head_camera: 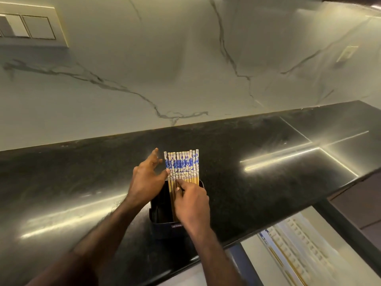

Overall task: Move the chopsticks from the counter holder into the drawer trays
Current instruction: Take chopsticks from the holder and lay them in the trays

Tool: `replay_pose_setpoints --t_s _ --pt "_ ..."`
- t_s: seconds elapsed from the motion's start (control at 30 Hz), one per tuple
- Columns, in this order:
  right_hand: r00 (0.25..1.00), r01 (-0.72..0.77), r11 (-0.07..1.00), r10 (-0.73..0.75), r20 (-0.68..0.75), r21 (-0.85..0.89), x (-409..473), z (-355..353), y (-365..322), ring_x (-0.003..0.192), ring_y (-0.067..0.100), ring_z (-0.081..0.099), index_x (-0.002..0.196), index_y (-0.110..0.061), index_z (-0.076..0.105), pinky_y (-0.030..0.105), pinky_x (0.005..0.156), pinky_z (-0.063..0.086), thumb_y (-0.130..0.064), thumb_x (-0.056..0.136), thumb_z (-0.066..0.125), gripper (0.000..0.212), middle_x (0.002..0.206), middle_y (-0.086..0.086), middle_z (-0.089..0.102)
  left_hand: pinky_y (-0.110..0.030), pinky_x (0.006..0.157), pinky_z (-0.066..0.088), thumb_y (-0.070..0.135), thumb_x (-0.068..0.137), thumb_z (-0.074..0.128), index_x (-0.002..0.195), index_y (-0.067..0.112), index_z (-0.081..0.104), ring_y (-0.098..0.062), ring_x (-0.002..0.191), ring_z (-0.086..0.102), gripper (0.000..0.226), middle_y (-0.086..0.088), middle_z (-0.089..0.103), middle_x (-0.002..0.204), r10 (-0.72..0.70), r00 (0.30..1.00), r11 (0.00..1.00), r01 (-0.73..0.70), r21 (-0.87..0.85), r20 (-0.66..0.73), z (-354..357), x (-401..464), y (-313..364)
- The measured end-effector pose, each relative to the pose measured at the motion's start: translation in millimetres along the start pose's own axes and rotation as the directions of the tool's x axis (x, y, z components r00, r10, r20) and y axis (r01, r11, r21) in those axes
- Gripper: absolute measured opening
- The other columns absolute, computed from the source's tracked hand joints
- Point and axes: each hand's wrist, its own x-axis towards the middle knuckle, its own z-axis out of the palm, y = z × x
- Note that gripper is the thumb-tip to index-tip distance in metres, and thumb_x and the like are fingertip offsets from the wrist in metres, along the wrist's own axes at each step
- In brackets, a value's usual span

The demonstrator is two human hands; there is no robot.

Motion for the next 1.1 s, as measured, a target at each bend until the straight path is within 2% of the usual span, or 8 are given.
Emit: replay_pose_setpoints --t_s 0.13,0.37,0.53,0.7,0.77,0.87,0.97,1.1 --pt "1.0 -0.002 1.0 0.002 -0.003 -0.027 1.0 1.7 -0.6 0.099 0.007 0.062 0.131 -0.023 0.057 0.023 0.083 0.054 -0.024 0.097 0.053 0.034 0.114 -0.005 0.067 -0.036 0.102 0.044 0.016 0.085 0.07 0.15 0.015 0.026 -0.015 0.121 0.057 0.079 -0.005 0.064 0.129 -0.029 0.999 0.996 0.031 -0.081 0.024 4.6 3.9 -3.7" --pt "1.0 -0.008 0.999 0.008 -0.013 -0.035 -0.7 4.3 -1.5 0.101 0.007 0.061 0.13 -0.021 0.058 0.024 0.087 0.054 -0.026 0.098 0.052 0.033 0.117 -0.004 0.066 -0.022 0.084 0.051 0.013 0.082 0.073 0.145 0.014 0.037 -0.001 0.089 0.065 0.072 -0.005 0.073 0.11 -0.092 0.995 0.972 0.095 -0.215 0.023 6.8 3.7 -4.6" --pt "1.0 -0.009 0.999 0.009 0.011 -0.035 -1.3 4.3 -3.1 0.1 0.008 0.062 0.128 -0.021 0.06 0.022 0.084 0.052 -0.027 0.097 0.053 0.032 0.115 -0.004 0.067 -0.034 0.086 0.058 0.014 0.079 0.076 0.133 0.017 0.055 -0.003 0.085 0.071 0.058 0.001 0.076 0.098 -0.075 0.997 0.964 0.072 -0.257 -0.004 6.5 3.4 -6.4" --pt "0.999 -0.002 1.0 0.003 0.033 -0.029 -3.0 5.1 -5.2 0.101 0.007 0.061 0.127 -0.021 0.06 0.023 0.087 0.052 -0.025 0.097 0.054 0.031 0.115 -0.004 0.067 -0.021 0.075 0.058 0.01 0.08 0.075 0.126 0.018 0.061 0.002 0.081 0.071 0.049 0.009 0.074 0.092 -0.058 0.998 0.953 0.049 -0.298 -0.024 3.0 0.6 -5.0" --pt "0.999 -0.002 1.0 0.002 0.052 -0.015 -3.6 3.7 -6.7 0.105 0.007 0.06 0.129 -0.023 0.059 0.025 0.09 0.052 -0.024 0.096 0.055 0.033 0.118 -0.006 0.066 -0.021 0.073 0.058 0.008 0.081 0.073 0.123 0.018 0.062 0.001 0.08 0.071 0.044 0.012 0.073 0.086 -0.056 0.998 0.939 0.046 -0.341 -0.019 -2.4 -2.5 -2.2" --pt "0.994 0.018 0.998 -0.024 0.105 0.06 -2.4 -1.9 -8.9 0.104 0.004 0.057 0.128 -0.024 0.058 0.022 0.09 0.049 -0.021 0.096 0.055 0.033 0.119 -0.006 0.065 -0.02 0.069 0.058 0.004 0.081 0.072 0.116 0.023 0.063 -0.003 0.081 0.073 0.041 0.014 0.075 0.078 -0.031 1.0 0.905 0.029 -0.425 0.003 -15.3 -6.8 3.7" --pt "0.98 0.006 0.987 -0.039 0.197 0.162 -1.0 -11.9 -10.8 0.098 0.001 0.054 0.129 -0.023 0.058 0.014 0.081 0.044 -0.021 0.098 0.051 0.031 0.12 -0.004 0.065 -0.021 0.068 0.059 0.0 0.079 0.071 0.115 0.021 0.064 -0.011 0.084 0.074 0.041 0.004 0.076 0.087 0.014 1.0 0.859 -0.014 -0.512 -0.003 -34.0 -8.0 17.0" --pt "0.963 -0.061 0.933 -0.038 0.267 0.354 -0.2 -27.1 -11.5 0.1 0.008 0.062 0.123 -0.018 0.062 0.024 0.087 0.051 -0.022 0.098 0.052 0.027 0.115 0.0 0.068 -0.026 0.072 0.06 0.0 0.077 0.071 0.118 0.02 0.063 -0.017 0.087 0.074 0.046 -0.003 0.076 0.095 0.077 0.996 0.78 -0.082 -0.621 -0.036 -62.3 -1.9 51.0"
